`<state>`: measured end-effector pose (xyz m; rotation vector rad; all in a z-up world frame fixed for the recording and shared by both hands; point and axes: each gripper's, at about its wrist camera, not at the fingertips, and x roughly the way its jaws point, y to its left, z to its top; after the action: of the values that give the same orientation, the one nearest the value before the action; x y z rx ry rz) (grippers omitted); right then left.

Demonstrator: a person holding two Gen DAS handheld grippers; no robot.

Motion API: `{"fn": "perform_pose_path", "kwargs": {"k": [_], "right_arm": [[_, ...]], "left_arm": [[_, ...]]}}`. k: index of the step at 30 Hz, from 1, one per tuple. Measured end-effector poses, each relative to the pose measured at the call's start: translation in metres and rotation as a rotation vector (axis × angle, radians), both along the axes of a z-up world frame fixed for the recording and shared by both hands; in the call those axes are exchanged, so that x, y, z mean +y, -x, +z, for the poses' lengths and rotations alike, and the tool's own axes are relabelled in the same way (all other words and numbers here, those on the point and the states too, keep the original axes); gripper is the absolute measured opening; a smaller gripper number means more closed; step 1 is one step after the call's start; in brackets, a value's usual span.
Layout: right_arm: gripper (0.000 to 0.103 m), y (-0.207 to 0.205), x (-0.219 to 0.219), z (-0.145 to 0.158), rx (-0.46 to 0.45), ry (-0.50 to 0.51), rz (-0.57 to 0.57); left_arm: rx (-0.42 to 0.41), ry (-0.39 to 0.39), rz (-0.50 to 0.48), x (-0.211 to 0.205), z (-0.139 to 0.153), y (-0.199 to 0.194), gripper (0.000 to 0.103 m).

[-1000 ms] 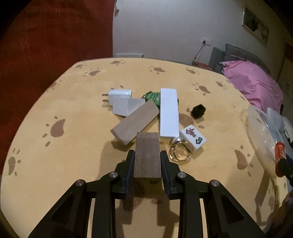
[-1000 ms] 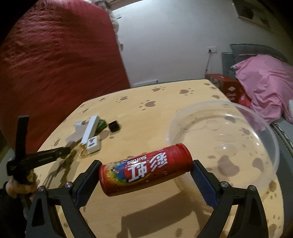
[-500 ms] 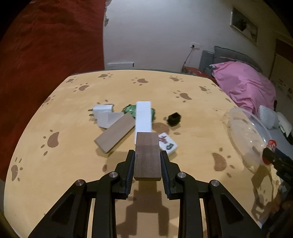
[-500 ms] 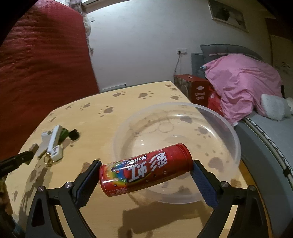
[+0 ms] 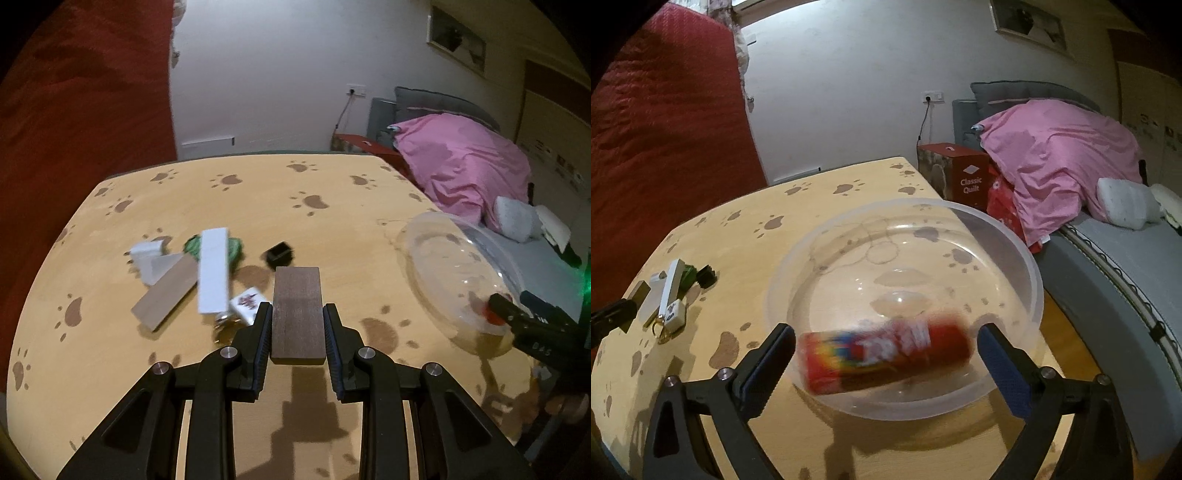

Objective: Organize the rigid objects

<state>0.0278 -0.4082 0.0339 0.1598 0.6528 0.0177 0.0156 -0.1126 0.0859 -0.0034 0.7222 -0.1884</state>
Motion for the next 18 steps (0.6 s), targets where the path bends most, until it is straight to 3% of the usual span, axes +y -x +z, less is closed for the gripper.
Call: {"fn": "perform_pose_path", "kwargs": {"k": [18], "right_arm": [[0.102, 0.002, -0.025, 0.0, -0.011, -0.021, -0.036]], "left_arm": [[0.02, 0.001, -0.183, -0.085, 0.007, -0.02, 0.028]]}}
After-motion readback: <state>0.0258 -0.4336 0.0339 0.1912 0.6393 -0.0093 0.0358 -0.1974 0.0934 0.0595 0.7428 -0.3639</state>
